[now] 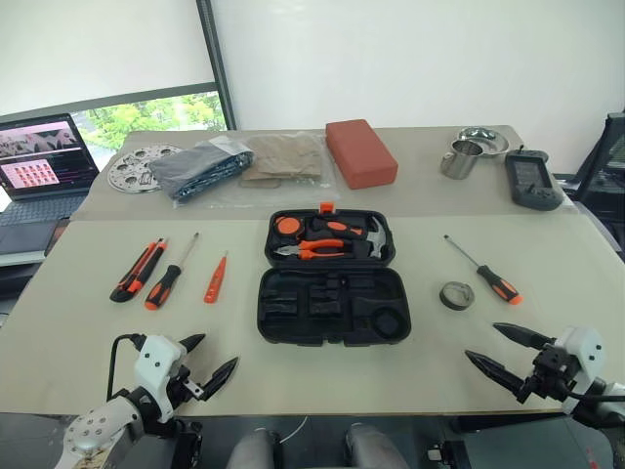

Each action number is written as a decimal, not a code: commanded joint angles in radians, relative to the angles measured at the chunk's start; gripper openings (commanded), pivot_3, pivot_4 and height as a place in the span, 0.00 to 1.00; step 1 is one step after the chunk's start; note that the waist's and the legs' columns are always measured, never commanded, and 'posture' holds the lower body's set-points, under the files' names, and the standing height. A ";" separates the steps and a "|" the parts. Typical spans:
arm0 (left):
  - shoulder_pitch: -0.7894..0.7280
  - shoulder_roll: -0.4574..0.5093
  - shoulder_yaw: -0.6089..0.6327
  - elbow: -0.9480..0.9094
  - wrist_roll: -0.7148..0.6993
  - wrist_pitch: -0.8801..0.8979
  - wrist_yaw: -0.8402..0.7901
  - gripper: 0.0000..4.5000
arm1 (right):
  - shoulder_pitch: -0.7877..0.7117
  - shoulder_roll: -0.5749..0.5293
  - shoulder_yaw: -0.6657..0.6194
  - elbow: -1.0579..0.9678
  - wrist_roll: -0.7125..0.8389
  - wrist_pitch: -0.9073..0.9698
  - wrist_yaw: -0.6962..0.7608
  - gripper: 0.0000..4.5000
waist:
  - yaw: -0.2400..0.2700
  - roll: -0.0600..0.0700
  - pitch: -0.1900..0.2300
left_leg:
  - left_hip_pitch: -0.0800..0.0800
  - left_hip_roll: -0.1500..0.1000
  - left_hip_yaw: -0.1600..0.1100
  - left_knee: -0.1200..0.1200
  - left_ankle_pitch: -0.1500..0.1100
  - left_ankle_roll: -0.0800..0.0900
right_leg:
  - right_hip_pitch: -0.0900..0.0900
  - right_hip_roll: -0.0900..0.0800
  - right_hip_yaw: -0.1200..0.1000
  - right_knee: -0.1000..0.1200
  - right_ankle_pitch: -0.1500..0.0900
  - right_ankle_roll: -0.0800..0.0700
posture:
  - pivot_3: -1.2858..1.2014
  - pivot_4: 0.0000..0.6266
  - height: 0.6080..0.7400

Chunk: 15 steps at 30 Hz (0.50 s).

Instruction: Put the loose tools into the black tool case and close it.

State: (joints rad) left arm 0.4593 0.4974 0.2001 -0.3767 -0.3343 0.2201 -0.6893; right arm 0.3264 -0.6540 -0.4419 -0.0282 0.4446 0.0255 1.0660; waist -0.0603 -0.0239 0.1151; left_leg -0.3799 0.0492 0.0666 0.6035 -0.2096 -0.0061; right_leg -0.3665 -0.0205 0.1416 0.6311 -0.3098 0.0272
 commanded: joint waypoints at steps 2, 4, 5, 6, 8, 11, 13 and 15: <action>0.000 0.007 0.014 -0.023 -0.011 -0.017 -0.005 1.00 | -0.003 -0.021 -0.009 0.007 0.003 -0.030 0.018 1.00 | 0.000 0.000 0.000 | 0.000 0.000 0.000 0.000 0.000 0.000 | 0.000 0.000 0.000 0.000 0.000 0.000 | 0.52 0.24 1.00; -0.002 0.008 0.017 -0.022 -0.018 -0.015 -0.009 1.00 | -0.003 -0.023 -0.010 0.012 0.004 -0.033 0.023 1.00 | 0.001 0.000 0.000 | -0.001 0.000 0.000 0.001 0.000 0.000 | 0.000 0.000 -0.001 0.000 0.000 0.000 | 0.52 0.24 1.00; -0.002 0.007 0.017 -0.021 -0.019 -0.016 -0.010 1.00 | -0.002 -0.024 -0.010 0.014 0.004 -0.034 0.024 1.00 | 0.001 0.001 0.000 | -0.001 0.000 -0.001 0.001 0.000 0.000 | 0.000 0.000 -0.001 0.000 0.000 -0.001 | 0.52 0.24 1.00; -0.002 0.007 0.017 -0.020 -0.019 -0.017 -0.010 1.00 | -0.002 -0.024 -0.010 0.015 0.004 -0.035 0.025 1.00 | 0.001 0.001 0.000 | -0.001 0.000 -0.001 0.001 0.000 0.000 | 0.000 0.000 -0.001 0.000 0.001 -0.001 | 0.52 0.24 1.00; -0.003 0.007 0.017 -0.019 -0.019 -0.020 -0.010 1.00 | -0.002 -0.024 -0.011 0.016 0.004 -0.037 0.026 1.00 | 0.001 0.001 -0.001 | -0.001 0.000 -0.001 0.001 0.000 0.000 | 0.000 0.000 -0.001 0.000 0.001 -0.002 | 0.52 0.24 1.00; -0.004 0.005 0.016 -0.016 -0.017 -0.024 -0.011 1.00 | -0.001 -0.024 -0.012 0.017 0.005 -0.039 0.028 1.00 | 0.001 0.001 -0.001 | -0.001 0.000 -0.001 0.001 0.000 0.000 | 0.000 0.000 -0.002 0.000 0.001 -0.002 | 0.52 0.24 1.00; -0.003 0.003 0.016 -0.016 -0.017 -0.025 -0.011 1.00 | 0.000 -0.024 -0.014 0.018 0.006 -0.040 0.029 1.00 | 0.001 0.001 -0.001 | -0.002 0.000 -0.001 0.001 0.000 0.000 | 0.000 0.000 -0.002 0.000 0.001 -0.002 | 0.52 0.24 1.00; -0.005 0.003 0.016 -0.015 -0.018 -0.023 -0.011 1.00 | -0.003 -0.026 -0.014 0.018 0.007 -0.039 0.029 1.00 | 0.001 0.001 -0.001 | -0.002 0.000 -0.001 0.002 0.000 0.000 | 0.000 0.000 -0.002 0.000 0.001 -0.002 | 0.52 0.24 1.00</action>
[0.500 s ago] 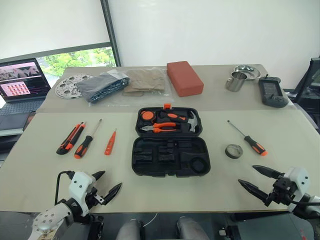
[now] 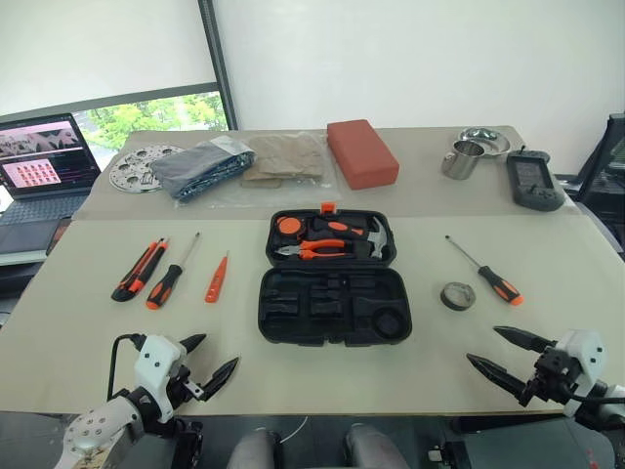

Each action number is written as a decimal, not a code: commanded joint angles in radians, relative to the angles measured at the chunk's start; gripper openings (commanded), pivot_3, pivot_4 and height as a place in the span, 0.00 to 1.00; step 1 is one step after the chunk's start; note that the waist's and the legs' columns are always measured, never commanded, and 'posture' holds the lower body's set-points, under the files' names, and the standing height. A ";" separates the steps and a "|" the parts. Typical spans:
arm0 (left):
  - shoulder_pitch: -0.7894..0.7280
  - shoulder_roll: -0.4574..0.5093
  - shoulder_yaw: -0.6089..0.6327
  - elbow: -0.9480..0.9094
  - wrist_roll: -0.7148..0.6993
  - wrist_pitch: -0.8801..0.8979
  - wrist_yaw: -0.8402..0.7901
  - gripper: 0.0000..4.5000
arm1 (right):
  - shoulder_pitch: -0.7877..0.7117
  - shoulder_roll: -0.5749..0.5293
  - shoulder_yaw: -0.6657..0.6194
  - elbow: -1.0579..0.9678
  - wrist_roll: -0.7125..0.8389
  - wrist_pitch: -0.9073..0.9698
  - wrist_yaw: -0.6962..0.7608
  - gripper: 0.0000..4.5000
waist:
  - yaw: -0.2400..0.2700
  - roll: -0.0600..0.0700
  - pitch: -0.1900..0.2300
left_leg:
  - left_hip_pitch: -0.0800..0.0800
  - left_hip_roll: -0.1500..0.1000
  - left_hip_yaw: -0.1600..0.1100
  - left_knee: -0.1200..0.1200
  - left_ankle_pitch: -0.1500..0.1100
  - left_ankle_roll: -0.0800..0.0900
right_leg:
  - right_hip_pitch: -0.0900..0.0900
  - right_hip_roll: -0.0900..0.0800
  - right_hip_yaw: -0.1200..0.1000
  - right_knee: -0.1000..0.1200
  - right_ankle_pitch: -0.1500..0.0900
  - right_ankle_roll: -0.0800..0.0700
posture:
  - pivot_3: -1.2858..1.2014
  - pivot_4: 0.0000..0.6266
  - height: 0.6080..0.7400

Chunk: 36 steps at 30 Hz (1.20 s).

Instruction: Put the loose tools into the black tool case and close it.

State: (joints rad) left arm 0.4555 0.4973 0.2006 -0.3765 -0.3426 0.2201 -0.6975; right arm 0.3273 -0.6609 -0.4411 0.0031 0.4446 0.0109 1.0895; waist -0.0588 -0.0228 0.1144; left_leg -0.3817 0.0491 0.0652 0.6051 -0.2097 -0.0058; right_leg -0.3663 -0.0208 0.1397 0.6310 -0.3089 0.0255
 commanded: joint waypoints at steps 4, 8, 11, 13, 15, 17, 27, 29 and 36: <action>-0.002 0.003 0.016 -0.018 -0.008 -0.026 -0.001 1.00 | -0.006 -0.023 -0.019 -0.016 0.011 -0.023 0.009 1.00 | 0.001 0.000 0.000 | 0.000 0.000 0.000 0.000 0.000 0.000 | 0.000 0.000 0.000 0.000 0.000 0.000 | 0.52 0.24 1.00; -0.007 -0.003 0.035 -0.037 -0.032 -0.034 -0.003 1.00 | -0.011 -0.036 -0.026 -0.036 0.030 -0.009 0.017 1.00 | 0.001 0.001 0.000 | -0.001 0.000 0.000 0.001 0.000 0.000 | 0.000 0.000 0.000 0.000 0.000 0.000 | 0.52 0.24 1.00; -0.040 -0.013 0.080 -0.090 -0.097 0.002 0.025 1.00 | -0.017 -0.051 -0.031 -0.077 0.056 0.013 0.022 1.00 | 0.003 0.001 0.000 | -0.001 0.000 -0.001 0.001 0.000 0.000 | 0.000 0.000 -0.001 0.000 0.000 0.000 | 0.52 0.24 1.00; -0.066 -0.009 0.108 -0.108 -0.122 0.022 0.045 1.00 | -0.026 -0.055 -0.030 -0.114 0.078 0.031 0.023 1.00 | 0.006 0.001 0.000 | -0.001 0.000 -0.001 0.001 0.000 0.000 | 0.000 0.000 -0.002 0.000 0.000 0.000 | 0.52 0.24 1.00; -0.103 0.004 0.138 -0.114 -0.142 0.055 0.072 1.00 | -0.039 -0.062 -0.021 -0.162 0.107 0.058 0.025 1.00 | 0.008 0.001 -0.001 | -0.001 0.000 -0.001 0.002 0.000 0.000 | 0.001 0.000 -0.002 0.000 0.000 0.000 | 0.52 0.24 1.00; -0.163 0.024 0.161 -0.104 -0.151 0.112 0.112 1.00 | -0.068 -0.074 0.005 -0.226 0.141 0.099 0.030 1.00 | 0.010 0.002 -0.001 | -0.001 0.000 -0.002 0.002 0.000 0.000 | 0.001 0.001 -0.002 0.001 -0.001 0.001 | 0.52 0.24 1.00; -0.391 0.040 0.137 0.009 -0.080 0.274 0.297 1.00 | -0.239 -0.089 0.137 -0.397 0.172 0.221 -0.029 1.00 | 0.018 0.003 -0.002 | -0.002 -0.001 -0.008 0.003 0.000 0.000 | 0.003 0.000 -0.010 0.000 0.001 -0.001 | 0.52 0.24 1.00; -0.412 0.038 0.141 0.024 -0.068 0.292 0.319 1.00 | -0.255 -0.088 0.148 -0.404 0.166 0.221 -0.035 1.00 | 0.019 0.003 -0.002 | -0.002 -0.002 -0.010 0.003 0.000 0.000 | 0.004 0.000 -0.012 0.000 0.001 -0.001 | 0.52 0.24 1.00; -0.516 0.109 0.140 0.174 -0.040 0.375 0.311 1.00 | -0.334 -0.060 0.189 -0.446 0.204 0.258 -0.082 1.00 | 0.018 0.004 -0.003 | -0.002 -0.002 -0.013 0.003 0.000 0.000 | 0.005 0.001 -0.016 0.001 0.001 -0.002 | 0.52 0.24 1.00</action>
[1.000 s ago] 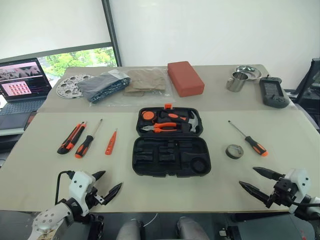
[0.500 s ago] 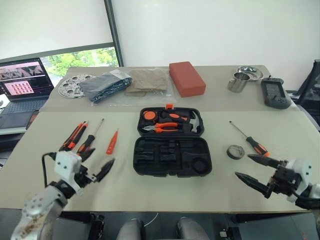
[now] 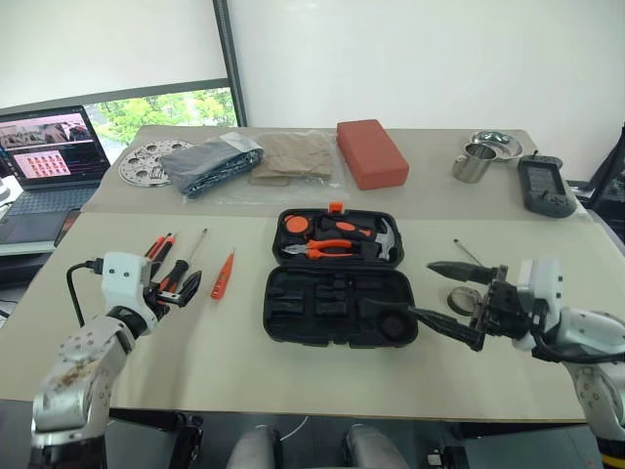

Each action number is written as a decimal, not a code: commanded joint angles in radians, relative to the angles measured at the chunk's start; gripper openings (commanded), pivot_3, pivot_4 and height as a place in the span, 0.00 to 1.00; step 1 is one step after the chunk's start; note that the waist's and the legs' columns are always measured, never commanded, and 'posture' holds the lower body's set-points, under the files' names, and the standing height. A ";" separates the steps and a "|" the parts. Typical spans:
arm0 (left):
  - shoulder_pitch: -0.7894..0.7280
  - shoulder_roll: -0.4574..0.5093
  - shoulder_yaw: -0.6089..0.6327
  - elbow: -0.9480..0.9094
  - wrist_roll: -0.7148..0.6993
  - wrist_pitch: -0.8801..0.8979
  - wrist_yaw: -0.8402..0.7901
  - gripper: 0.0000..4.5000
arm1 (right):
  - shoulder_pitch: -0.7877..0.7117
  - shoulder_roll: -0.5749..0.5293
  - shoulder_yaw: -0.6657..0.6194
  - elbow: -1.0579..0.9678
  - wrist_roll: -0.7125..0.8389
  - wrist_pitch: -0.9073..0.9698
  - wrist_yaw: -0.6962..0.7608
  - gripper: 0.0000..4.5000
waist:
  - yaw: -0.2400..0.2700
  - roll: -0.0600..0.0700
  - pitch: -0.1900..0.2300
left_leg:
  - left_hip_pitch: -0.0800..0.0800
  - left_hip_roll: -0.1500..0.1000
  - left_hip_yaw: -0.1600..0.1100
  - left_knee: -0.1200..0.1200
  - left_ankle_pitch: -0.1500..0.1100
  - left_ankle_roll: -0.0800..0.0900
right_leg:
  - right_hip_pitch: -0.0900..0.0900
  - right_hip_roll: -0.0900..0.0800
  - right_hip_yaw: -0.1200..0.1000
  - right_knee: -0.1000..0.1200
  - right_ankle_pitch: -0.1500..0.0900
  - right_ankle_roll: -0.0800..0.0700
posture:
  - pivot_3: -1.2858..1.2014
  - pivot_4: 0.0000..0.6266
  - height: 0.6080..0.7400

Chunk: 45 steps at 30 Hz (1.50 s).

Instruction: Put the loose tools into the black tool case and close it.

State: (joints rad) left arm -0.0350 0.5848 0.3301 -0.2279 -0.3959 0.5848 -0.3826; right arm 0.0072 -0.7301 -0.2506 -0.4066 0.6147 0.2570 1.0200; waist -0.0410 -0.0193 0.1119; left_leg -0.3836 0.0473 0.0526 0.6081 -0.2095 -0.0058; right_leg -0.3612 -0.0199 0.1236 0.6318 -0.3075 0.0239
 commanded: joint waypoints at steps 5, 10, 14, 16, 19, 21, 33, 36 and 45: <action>-0.080 0.062 -0.027 0.099 0.051 0.032 -0.024 1.00 | -0.012 0.025 0.012 -0.046 0.026 0.014 -0.024 1.00 | 0.002 0.000 0.000 | -0.001 0.000 -0.001 0.000 0.000 0.000 | 0.000 -0.001 -0.001 0.000 0.000 0.000 | 0.52 0.24 1.00; -0.098 0.094 -0.074 0.140 0.060 0.090 -0.070 1.00 | -0.012 0.023 0.001 -0.050 0.034 0.018 -0.034 1.00 | 0.001 0.000 0.000 | 0.000 0.000 -0.001 0.000 0.000 0.000 | 0.000 -0.002 -0.001 0.000 0.000 0.000 | 0.52 0.24 1.00; -0.111 0.098 -0.085 0.159 0.062 0.104 -0.084 0.78 | -0.007 0.021 -0.003 -0.049 0.032 0.013 -0.036 1.00 | 0.000 0.000 0.000 | 0.000 0.000 -0.001 -0.001 0.000 0.000 | 0.000 -0.002 -0.001 0.000 0.000 0.000 | 0.52 0.24 1.00; -0.117 0.100 -0.085 0.170 0.070 0.115 -0.077 0.62 | -0.008 0.020 -0.006 -0.048 0.032 0.011 -0.039 1.00 | 0.000 0.000 0.000 | 0.000 0.000 -0.001 0.000 0.000 0.000 | 0.000 -0.002 -0.001 0.000 0.000 0.000 | 0.52 0.24 1.00; -0.115 0.108 -0.090 0.187 0.088 0.113 -0.081 0.39 | -0.009 0.021 -0.010 -0.046 0.033 0.009 -0.043 1.00 | 0.001 0.000 0.000 | 0.000 0.000 -0.001 0.000 0.000 0.000 | 0.000 -0.002 -0.001 0.000 0.000 0.000 | 0.52 0.24 1.00; -0.117 0.104 -0.083 0.193 0.094 0.090 -0.082 0.23 | -0.007 0.023 -0.013 -0.039 0.029 0.003 -0.045 1.00 | 0.000 0.000 0.000 | 0.000 0.000 -0.001 0.000 0.000 0.000 | 0.000 -0.002 -0.001 0.000 0.000 0.000 | 0.52 0.24 1.00; -0.240 0.082 -0.188 0.182 0.037 -0.339 -0.492 0.21 | 0.038 -0.012 -0.077 0.052 0.020 -0.022 0.019 1.00 | 0.015 0.000 0.000 | -0.001 -0.002 0.000 0.000 0.000 0.000 | 0.000 -0.003 -0.002 -0.001 0.000 0.000 | 0.52 0.24 1.00; -0.336 0.097 -0.328 0.295 0.151 -0.541 -0.632 0.21 | 0.046 -0.010 -0.084 0.059 0.024 -0.022 0.028 1.00 | 0.022 0.000 0.000 | -0.001 -0.003 0.004 0.000 0.000 0.000 | 0.001 -0.002 -0.003 -0.001 0.000 -0.001 | 0.52 0.24 1.00; -0.690 0.032 -0.574 0.592 0.291 -0.746 -0.907 0.21 | 0.127 0.010 -0.122 0.039 0.003 -0.040 0.009 1.00 | 0.027 0.000 0.000 | -0.003 -0.004 0.005 0.001 0.000 0.001 | 0.002 -0.001 -0.003 -0.003 0.000 0.000 | 0.52 0.24 1.00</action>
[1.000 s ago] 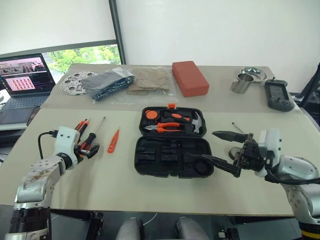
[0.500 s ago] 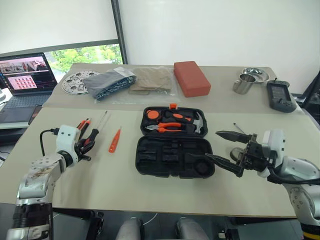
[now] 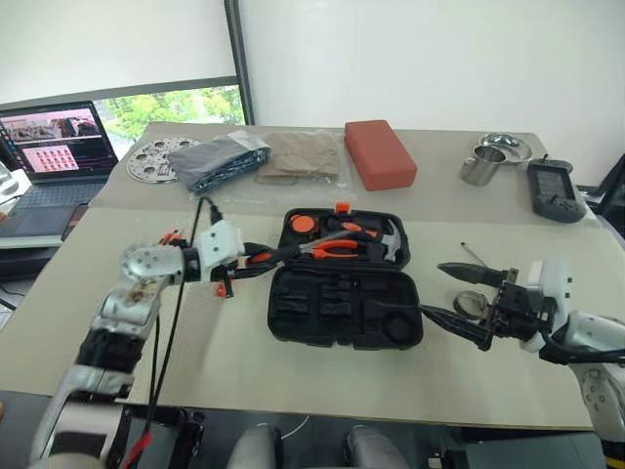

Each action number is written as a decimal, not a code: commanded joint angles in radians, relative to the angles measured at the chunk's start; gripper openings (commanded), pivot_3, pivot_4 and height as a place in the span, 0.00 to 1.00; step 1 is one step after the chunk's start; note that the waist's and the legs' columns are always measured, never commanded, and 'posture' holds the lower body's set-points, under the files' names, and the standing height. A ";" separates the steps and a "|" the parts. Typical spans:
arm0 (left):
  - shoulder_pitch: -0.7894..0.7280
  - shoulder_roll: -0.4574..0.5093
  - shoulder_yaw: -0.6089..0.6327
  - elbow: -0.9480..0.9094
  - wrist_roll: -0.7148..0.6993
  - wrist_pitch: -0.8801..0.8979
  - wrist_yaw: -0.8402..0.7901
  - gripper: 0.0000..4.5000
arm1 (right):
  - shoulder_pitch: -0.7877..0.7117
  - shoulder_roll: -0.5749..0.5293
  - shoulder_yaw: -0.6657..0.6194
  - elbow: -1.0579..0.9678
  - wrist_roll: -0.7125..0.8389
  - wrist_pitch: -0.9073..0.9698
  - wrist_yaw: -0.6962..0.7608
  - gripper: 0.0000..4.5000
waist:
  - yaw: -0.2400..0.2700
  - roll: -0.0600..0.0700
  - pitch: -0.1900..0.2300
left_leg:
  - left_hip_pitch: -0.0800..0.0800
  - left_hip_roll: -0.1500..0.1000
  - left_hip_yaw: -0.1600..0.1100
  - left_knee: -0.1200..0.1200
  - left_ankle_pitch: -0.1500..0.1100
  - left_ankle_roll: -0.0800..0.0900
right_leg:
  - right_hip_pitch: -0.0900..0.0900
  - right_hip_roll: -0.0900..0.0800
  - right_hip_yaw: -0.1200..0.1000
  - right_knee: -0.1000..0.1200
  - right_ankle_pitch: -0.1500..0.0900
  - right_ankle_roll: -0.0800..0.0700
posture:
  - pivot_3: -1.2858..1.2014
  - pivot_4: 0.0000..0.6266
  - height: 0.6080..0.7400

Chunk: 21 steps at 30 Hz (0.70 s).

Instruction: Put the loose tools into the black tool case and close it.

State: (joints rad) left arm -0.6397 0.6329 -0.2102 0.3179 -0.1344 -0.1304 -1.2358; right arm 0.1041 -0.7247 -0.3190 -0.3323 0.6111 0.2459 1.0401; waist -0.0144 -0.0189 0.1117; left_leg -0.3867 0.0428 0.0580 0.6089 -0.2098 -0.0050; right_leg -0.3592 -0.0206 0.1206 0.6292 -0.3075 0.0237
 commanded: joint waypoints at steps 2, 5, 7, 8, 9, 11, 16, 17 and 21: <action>-0.114 -0.032 -0.069 0.074 0.058 -0.046 -0.080 0.21 | 0.070 0.015 -0.073 -0.057 0.009 -0.030 -0.023 1.00 | 0.001 0.000 0.000 | -0.001 -0.001 -0.001 0.000 0.000 0.000 | 0.000 0.000 0.000 0.000 0.000 0.000 | 0.52 0.24 1.00; -0.141 -0.062 -0.112 0.133 0.106 -0.081 -0.092 0.21 | 0.113 0.029 -0.093 -0.087 0.013 -0.030 -0.043 1.00 | -0.003 0.001 -0.001 | -0.001 -0.001 -0.002 0.000 0.000 0.000 | 0.000 0.000 0.000 0.000 -0.001 0.001 | 0.52 0.24 1.00; -0.156 -0.077 -0.134 0.175 0.144 -0.099 -0.084 0.21 | 0.126 0.035 -0.101 -0.102 0.013 -0.029 -0.054 1.00 | -0.006 0.001 0.000 | -0.001 -0.001 -0.002 0.001 0.000 0.001 | 0.000 0.000 0.001 0.001 -0.001 0.001 | 0.52 0.24 1.00; -0.163 -0.083 -0.144 0.194 0.159 -0.105 -0.082 0.21 | 0.131 0.037 -0.106 -0.108 0.015 -0.028 -0.060 1.00 | -0.007 0.001 0.000 | -0.001 -0.001 -0.002 0.001 0.000 0.001 | 0.000 0.001 0.001 0.001 -0.001 0.001 | 0.52 0.24 1.00; -0.170 -0.091 -0.148 0.207 0.169 -0.104 -0.077 0.21 | 0.135 0.038 -0.111 -0.113 0.016 -0.027 -0.065 1.00 | -0.007 0.001 0.000 | -0.001 -0.001 -0.002 0.002 0.000 0.001 | 0.000 0.001 0.001 0.002 -0.001 0.001 | 0.52 0.24 1.00; -0.182 -0.100 -0.153 0.228 0.189 -0.101 -0.062 0.21 | 0.141 0.036 -0.117 -0.120 0.020 -0.024 -0.070 1.00 | -0.006 0.001 0.000 | -0.001 -0.001 -0.003 0.002 0.000 0.001 | 0.000 0.001 0.001 0.002 -0.001 0.002 | 0.52 0.24 1.00; -0.200 -0.121 -0.138 0.263 0.213 -0.080 -0.005 0.21 | 0.144 0.031 -0.127 -0.128 0.025 -0.017 -0.074 1.00 | -0.003 0.001 0.000 | -0.001 -0.001 -0.004 0.003 0.000 0.001 | 0.001 0.001 0.000 0.002 -0.002 0.004 | 0.52 0.24 1.00; -0.200 -0.124 -0.135 0.263 0.211 -0.073 -0.003 0.21 | 0.142 0.029 -0.128 -0.129 0.026 -0.015 -0.075 1.00 | -0.003 0.001 0.000 | -0.001 -0.001 -0.004 0.003 0.000 0.001 | 0.001 0.001 0.000 0.002 -0.002 0.004 | 0.52 0.24 1.00; -0.184 -0.129 -0.135 0.238 0.205 -0.043 0.001 0.21 | 0.131 0.021 -0.131 -0.123 0.029 -0.011 -0.073 1.00 | -0.003 0.001 0.000 | -0.001 -0.001 -0.004 0.003 0.000 0.001 | 0.001 0.001 0.000 0.002 -0.002 0.004 | 0.52 0.24 1.00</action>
State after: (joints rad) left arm -0.8179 0.5046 -0.3696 0.5845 0.0777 -0.1888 -1.2452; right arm 0.2490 -0.6915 -0.4121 -0.4252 0.6132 0.2436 0.9697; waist -0.0175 -0.0179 0.1116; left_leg -0.3878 0.0416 0.0540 0.6122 -0.2096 -0.0040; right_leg -0.3580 -0.0195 0.1208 0.6310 -0.3095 0.0272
